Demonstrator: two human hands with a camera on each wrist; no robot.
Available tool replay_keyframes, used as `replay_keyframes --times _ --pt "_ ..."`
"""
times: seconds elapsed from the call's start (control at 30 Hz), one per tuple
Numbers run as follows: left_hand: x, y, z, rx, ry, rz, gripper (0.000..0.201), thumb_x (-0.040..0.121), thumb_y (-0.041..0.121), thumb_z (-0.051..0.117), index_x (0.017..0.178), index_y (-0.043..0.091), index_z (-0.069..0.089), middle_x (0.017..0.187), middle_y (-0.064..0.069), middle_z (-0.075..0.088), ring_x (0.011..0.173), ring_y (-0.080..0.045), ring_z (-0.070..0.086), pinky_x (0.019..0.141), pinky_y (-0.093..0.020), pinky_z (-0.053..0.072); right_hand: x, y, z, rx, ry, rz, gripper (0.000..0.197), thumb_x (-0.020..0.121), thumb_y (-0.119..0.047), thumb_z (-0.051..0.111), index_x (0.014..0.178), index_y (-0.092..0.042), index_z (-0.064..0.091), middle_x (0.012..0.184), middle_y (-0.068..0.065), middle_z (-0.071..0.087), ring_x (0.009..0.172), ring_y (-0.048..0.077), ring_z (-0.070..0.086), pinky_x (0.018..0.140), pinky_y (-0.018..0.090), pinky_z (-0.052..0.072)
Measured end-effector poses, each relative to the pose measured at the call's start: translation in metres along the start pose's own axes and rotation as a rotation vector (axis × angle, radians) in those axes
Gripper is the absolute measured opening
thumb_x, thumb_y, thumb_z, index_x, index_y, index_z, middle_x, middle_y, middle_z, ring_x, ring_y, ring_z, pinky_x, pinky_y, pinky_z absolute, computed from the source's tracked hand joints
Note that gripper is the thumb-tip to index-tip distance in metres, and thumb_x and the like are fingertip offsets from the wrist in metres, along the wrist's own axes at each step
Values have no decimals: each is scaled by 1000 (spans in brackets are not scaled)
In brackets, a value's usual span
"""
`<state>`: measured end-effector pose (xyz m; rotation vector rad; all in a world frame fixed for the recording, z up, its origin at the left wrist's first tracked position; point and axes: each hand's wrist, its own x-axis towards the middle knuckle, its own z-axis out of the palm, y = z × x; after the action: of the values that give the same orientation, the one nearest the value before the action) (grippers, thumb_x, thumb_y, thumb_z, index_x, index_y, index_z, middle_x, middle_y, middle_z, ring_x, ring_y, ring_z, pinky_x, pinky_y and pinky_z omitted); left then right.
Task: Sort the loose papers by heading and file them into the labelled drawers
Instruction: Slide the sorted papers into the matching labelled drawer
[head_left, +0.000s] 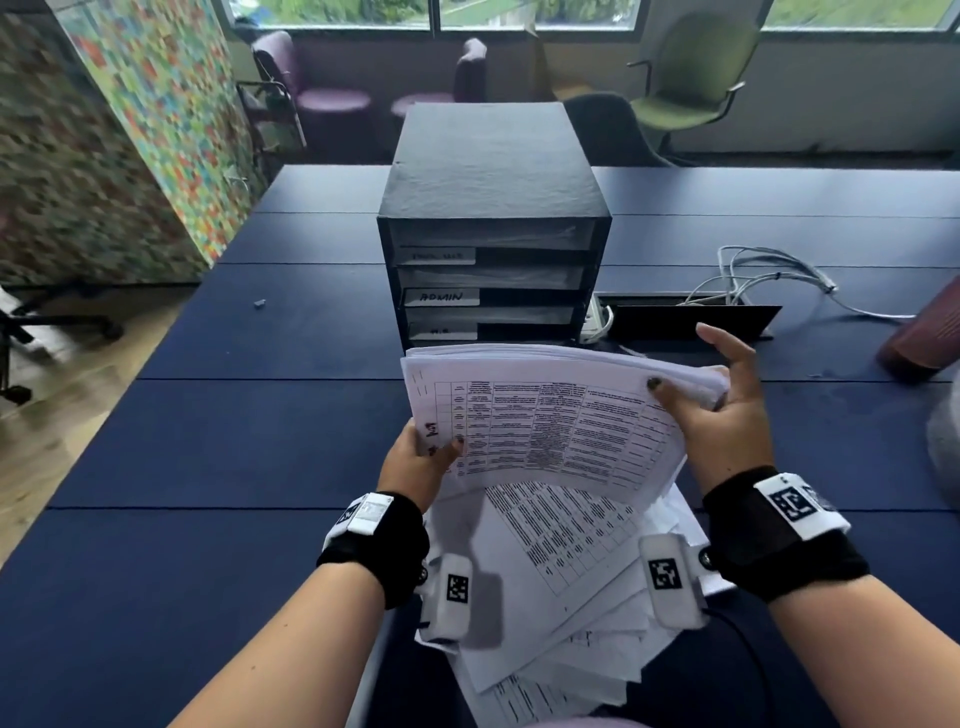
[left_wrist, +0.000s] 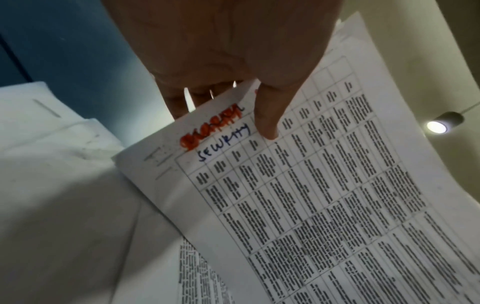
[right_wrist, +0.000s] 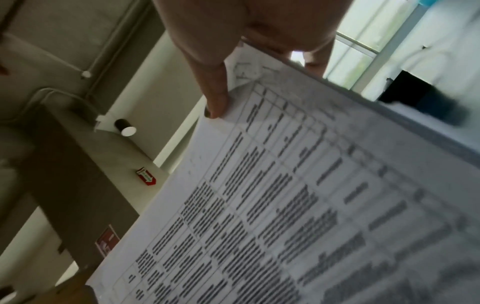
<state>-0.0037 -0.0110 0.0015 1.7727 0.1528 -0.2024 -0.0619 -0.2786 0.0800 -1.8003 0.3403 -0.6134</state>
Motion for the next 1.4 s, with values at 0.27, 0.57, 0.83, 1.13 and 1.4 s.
replay_keyframes --times 0.27,0.57,0.83,1.13,1.4 --pt "-5 -1 -1 -22 22 56 33 92 -2 50 110 26 54 91 10 65 76 -11 58 70 -24 47 17 -24 -11 -572 -245 -182 35 81 -32 67 116 -35 61 98 -15 56 95 15 57 94 42 42" --pt "5 52 -33 29 -89 244 45 88 -12 48 98 30 61 80 21 71 74 4 64 72 -15 51 21 -54 -17 -778 -546 -179 16 84 -18 64 100 -20 67 90 3 67 81 20 54 71 26 37" --pt "14 35 -50 -12 58 60 15 81 16 73 77 23 59 72 -1 62 61 -15 54 58 -22 45 10 -2 -16 -379 -605 170 9 84 -14 62 78 -19 66 71 6 68 63 16 59 67 38 51" --pt "12 -10 -54 -276 63 -321 29 77 3 73 104 7 61 87 -11 70 66 -24 66 62 -35 59 -20 64 -6 -71 -482 705 10 84 1 60 86 -4 69 69 10 69 59 23 63 66 36 55" --pt "12 -1 -34 -372 -133 -398 17 87 -1 60 103 5 62 69 -8 72 52 -19 67 48 -25 55 -8 76 30 31 -363 883 10 90 0 53 95 5 61 52 6 64 41 17 59 44 24 50"
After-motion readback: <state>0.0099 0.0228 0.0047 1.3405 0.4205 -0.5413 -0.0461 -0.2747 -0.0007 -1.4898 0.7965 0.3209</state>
